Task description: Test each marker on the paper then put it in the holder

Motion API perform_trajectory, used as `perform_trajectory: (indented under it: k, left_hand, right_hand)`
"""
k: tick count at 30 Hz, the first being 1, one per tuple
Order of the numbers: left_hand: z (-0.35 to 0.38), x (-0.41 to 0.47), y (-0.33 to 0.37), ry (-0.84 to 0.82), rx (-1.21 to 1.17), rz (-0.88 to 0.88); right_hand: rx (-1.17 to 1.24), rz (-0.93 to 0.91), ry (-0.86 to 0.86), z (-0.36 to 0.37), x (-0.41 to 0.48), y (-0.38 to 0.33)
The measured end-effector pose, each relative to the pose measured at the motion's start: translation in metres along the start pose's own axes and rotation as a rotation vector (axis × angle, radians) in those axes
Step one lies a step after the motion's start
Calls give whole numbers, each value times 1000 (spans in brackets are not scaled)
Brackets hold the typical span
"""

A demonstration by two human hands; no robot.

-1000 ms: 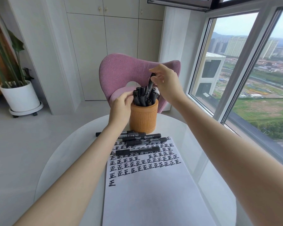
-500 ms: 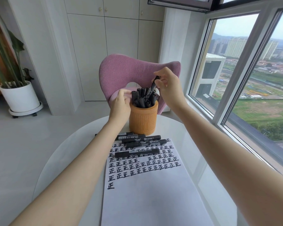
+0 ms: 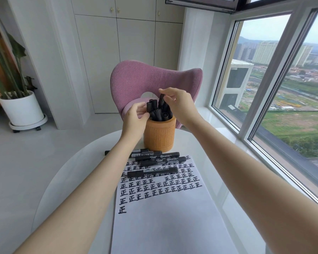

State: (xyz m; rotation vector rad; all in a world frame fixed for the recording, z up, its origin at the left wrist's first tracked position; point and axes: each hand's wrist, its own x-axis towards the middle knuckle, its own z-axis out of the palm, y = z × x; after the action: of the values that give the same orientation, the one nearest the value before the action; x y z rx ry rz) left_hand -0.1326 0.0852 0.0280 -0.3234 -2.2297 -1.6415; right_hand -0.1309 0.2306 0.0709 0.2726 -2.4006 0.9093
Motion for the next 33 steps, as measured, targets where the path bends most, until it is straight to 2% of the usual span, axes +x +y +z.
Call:
perform_trajectory:
  k: [2,6,14,19,23,27,30,33]
  left_hand:
    - [0,0,-3,-7,50,42]
    - [2,-2,-6,71,39,117]
    - [8,-4,4,157,107,188]
    - [8,2,16,177,206,187]
    - [5,-1,13,226,219,148]
    - [-9,-15,1,225,133,116]
    - [-29,-36,-6,192,101,128]
    - [-48,-67,-15,101,168,140]
  right_hand:
    - [-70,-44,11,5,-2,5]
    - [-171,-13,-3,11,-10,9]
    - [-65,72,-105,10,-25,8]
    - [75,50,-15,12,-34,10]
    - [84,33,48,13,-46,12]
    - [95,-16,165,13,-64,11]
    - [140,-12,152,15,-86,8]
    - [162,18,103,18,-113,5]
